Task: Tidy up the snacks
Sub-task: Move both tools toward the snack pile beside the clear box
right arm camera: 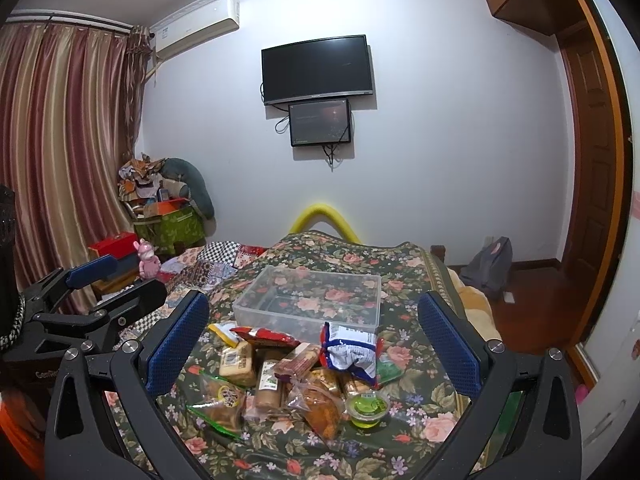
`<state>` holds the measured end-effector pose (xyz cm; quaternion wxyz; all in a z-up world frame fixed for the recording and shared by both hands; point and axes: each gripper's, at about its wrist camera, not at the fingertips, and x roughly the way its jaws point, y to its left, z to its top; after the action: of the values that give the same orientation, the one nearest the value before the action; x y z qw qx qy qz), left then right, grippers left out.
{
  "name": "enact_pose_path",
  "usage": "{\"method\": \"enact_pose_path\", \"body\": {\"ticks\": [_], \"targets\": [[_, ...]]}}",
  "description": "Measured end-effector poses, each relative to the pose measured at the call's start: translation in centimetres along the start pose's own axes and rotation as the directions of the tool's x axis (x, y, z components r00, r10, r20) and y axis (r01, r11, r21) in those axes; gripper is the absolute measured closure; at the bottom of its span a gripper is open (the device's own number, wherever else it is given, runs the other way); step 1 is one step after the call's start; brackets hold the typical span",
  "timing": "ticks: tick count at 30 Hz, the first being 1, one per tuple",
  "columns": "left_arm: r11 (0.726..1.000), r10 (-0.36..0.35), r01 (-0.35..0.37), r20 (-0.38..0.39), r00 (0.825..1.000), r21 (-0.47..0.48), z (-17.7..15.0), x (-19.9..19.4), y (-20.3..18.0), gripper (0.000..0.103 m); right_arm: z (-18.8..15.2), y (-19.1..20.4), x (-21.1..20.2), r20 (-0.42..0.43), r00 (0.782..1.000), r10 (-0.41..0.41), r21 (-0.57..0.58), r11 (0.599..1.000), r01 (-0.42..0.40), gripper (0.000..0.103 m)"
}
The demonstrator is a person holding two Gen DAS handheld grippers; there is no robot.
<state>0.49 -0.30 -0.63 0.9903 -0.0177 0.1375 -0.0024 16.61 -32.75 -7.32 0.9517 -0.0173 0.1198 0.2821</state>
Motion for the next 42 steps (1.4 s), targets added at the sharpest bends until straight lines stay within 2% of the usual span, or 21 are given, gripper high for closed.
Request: {"method": "enact_pose_path", "body": {"ticks": [30,42], "targets": [[1.0,-0.004,0.004,-0.002,1.0,0.002,-0.17,0.15,-0.06,0.0,-0.11,0.14,0.02,0.009,1.0,0.008,-0.004,1.0,-0.008,0.0],[1.0,-0.027,0.027,-0.032,0.999,-0.014,-0.33,0.88,0.4,0.0,-0.5,0.19,0.31,0.006,1.0,0.012,-0.005,1.0,-0.012,0.0]]}}
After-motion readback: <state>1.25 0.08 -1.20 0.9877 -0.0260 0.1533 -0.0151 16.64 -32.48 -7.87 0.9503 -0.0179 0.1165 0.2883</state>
